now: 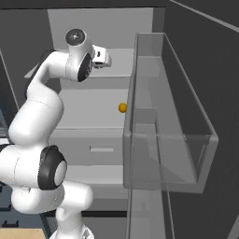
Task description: Place one lemon and one chicken drumstick in each tupperware on the nearby counter, to pack two identical lunches.
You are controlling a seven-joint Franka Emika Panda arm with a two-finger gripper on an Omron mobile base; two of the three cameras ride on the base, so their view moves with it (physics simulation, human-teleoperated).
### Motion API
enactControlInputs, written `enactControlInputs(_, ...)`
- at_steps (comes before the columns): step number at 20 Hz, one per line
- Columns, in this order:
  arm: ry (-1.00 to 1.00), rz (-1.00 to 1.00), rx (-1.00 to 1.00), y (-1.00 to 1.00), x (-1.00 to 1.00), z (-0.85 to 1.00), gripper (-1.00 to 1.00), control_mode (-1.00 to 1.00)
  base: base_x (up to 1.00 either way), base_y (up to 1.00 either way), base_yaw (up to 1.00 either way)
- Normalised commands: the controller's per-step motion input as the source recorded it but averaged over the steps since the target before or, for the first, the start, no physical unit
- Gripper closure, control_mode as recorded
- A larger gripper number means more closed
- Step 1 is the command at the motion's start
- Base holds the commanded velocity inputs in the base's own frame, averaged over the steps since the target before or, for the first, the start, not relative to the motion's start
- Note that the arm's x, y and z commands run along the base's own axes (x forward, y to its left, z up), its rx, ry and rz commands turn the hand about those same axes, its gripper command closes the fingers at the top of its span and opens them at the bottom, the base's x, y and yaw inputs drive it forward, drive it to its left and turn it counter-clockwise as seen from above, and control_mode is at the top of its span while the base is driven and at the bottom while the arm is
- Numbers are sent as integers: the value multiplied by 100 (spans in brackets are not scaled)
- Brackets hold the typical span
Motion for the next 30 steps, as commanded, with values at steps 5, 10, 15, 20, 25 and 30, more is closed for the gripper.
enactControlInputs(5,3,0,0,0,75,-5,-100,-100,0,0,0)
enactControlInputs(10,4,0,0,0,65,0,-100,-100,0,0,0)
enactControlInputs(15,5,0,0,3,55,-13,-100,-100,0,0,0)
enactControlInputs(20,7,0,0,12,37,-42,-100,-100,0,0,0)
enactControlInputs(25,7,0,-1,14,34,-45,100,-100,0,0,0)
enactControlInputs(30,-3,0,-1,6,0,-46,100,-100,0,0,0)
